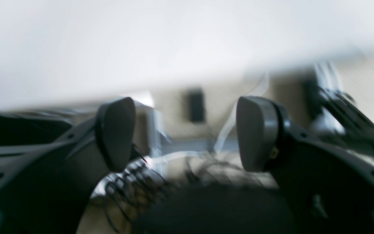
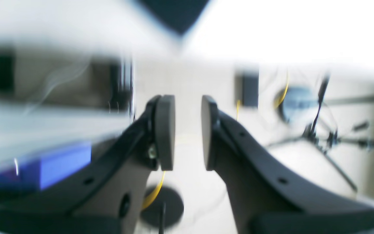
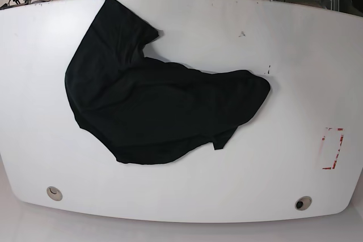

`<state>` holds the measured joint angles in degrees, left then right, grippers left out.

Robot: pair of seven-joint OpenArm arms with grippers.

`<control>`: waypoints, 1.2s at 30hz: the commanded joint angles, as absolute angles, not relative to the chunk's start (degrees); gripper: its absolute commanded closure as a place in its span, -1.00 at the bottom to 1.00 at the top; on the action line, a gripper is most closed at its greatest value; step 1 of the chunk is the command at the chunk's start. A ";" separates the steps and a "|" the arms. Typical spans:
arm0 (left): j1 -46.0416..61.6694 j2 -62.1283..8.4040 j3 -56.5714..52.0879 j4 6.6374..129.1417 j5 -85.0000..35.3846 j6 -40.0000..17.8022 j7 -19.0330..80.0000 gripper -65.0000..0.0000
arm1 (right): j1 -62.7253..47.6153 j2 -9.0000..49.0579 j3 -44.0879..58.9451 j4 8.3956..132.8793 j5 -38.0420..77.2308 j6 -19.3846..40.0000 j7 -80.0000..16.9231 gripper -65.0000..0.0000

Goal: Fold the T-shirt properly
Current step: 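Lower the right gripper onto the black T-shirt's bunched corner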

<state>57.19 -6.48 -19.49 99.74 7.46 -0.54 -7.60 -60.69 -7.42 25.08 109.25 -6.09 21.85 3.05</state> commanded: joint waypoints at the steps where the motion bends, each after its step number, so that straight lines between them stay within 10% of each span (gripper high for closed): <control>1: 57.43 -6.94 -20.22 101.35 7.10 0.05 -8.80 -0.40 | -61.68 -7.09 25.43 111.02 -4.53 21.85 3.96 0.62; 36: 50.70 -9.74 -19.01 109.03 1.60 0.03 -9.59 -0.40 | -52.26 -7.23 25.90 114.28 -2.59 22.11 3.56 0.61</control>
